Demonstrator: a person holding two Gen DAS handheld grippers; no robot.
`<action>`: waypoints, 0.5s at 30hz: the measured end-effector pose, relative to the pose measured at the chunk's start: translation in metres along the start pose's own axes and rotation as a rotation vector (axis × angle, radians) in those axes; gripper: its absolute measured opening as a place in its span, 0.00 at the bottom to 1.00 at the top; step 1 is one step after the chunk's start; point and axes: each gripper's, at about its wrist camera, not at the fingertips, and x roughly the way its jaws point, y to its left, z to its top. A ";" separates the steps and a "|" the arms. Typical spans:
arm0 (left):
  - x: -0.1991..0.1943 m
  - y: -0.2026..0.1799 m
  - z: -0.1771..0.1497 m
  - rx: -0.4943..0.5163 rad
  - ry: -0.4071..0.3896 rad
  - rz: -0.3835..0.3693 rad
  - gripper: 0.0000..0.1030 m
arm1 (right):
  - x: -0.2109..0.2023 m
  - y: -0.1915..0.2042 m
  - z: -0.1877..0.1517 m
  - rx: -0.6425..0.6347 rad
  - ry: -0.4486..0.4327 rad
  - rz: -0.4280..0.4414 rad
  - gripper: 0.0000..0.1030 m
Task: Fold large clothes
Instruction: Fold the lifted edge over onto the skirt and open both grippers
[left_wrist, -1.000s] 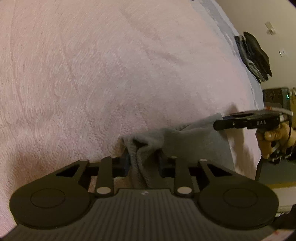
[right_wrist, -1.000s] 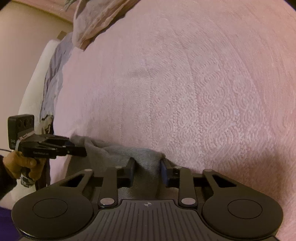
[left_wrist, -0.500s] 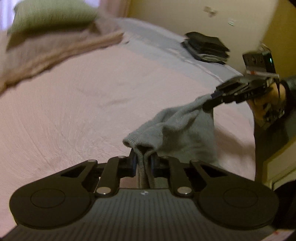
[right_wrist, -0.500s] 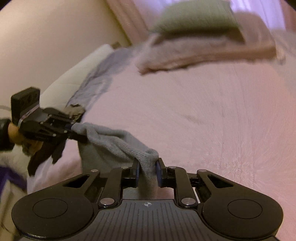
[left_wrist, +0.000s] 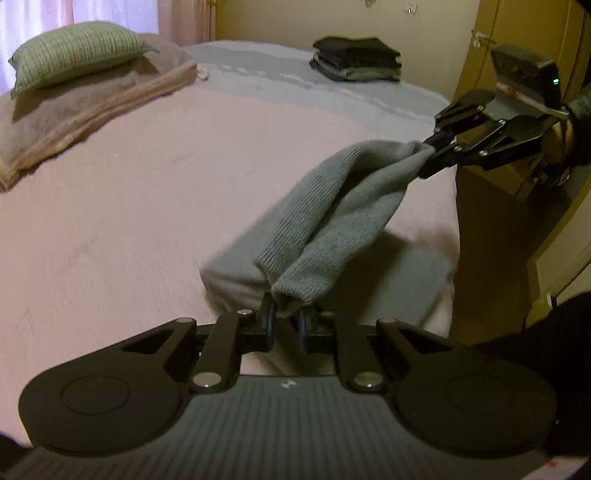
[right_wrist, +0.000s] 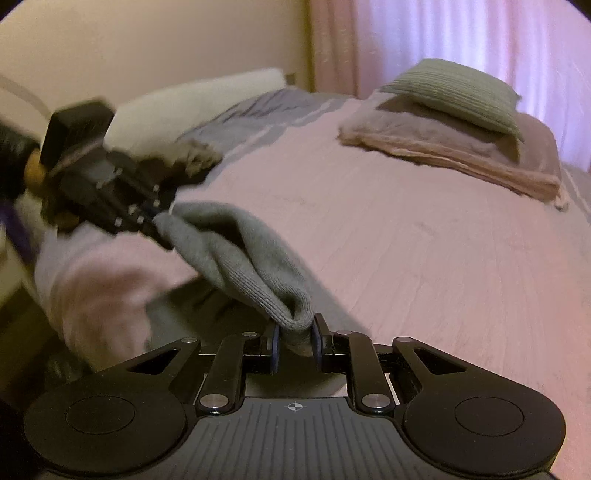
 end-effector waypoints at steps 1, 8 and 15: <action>0.002 -0.005 -0.008 0.002 0.013 0.004 0.08 | 0.002 0.010 -0.007 -0.032 0.014 -0.006 0.14; 0.008 -0.023 -0.049 -0.008 0.112 0.013 0.08 | 0.033 0.033 -0.044 -0.174 0.090 -0.009 0.14; -0.018 -0.008 -0.030 -0.106 0.078 0.069 0.09 | 0.041 0.042 -0.048 -0.271 0.111 -0.020 0.14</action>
